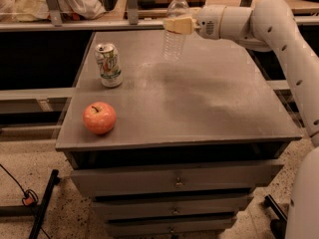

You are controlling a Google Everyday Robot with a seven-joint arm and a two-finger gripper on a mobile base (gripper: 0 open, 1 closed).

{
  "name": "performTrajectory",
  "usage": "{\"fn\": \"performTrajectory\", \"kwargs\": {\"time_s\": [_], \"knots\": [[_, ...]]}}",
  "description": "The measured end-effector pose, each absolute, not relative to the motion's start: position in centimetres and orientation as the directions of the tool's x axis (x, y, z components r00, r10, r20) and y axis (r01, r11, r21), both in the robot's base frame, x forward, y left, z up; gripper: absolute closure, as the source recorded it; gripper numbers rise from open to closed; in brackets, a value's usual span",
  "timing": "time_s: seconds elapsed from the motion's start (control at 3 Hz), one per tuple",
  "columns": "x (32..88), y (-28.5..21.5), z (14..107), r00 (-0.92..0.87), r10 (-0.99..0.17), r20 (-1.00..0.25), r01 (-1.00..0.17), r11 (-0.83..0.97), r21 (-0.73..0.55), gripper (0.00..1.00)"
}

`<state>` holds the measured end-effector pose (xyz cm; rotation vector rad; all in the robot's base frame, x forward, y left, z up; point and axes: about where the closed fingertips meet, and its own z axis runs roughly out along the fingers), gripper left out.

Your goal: Move water bottle near 7up can

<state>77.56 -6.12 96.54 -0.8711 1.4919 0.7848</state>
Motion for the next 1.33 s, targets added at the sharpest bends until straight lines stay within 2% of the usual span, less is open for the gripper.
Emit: {"fn": "performTrajectory", "kwargs": {"time_s": [1.33], "knots": [[72.4,3.2,95.6,0.0,-0.141,-0.99,-0.953,0.299,-0.042,1.0]]}}
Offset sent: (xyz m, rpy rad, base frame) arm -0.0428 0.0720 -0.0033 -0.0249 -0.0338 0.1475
